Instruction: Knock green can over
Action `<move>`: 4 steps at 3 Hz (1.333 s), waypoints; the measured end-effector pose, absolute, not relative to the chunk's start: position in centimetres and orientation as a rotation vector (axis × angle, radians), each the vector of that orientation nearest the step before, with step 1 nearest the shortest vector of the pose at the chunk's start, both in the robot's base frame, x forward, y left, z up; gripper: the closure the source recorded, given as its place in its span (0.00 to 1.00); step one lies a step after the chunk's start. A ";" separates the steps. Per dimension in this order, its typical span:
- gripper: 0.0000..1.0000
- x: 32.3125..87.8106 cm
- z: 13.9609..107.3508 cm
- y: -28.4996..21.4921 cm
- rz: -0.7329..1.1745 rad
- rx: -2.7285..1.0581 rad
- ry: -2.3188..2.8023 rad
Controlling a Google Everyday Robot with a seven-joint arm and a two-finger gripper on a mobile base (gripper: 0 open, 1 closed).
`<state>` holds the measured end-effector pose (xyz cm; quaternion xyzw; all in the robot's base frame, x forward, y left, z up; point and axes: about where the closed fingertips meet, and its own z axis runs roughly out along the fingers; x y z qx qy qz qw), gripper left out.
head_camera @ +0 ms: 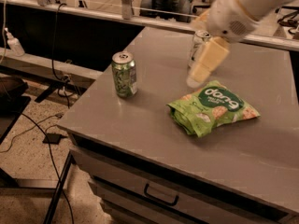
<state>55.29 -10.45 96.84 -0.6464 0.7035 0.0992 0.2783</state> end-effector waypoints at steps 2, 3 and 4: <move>0.00 60.3 95.3 -1.7 0.508 -1.684 1.732; 0.00 60.7 95.0 -1.0 0.525 -1.673 1.721; 0.00 60.4 94.4 -0.5 0.573 -1.652 1.700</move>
Offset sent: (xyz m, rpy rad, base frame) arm 0.0708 0.1307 -0.0310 0.3281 0.0393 0.1186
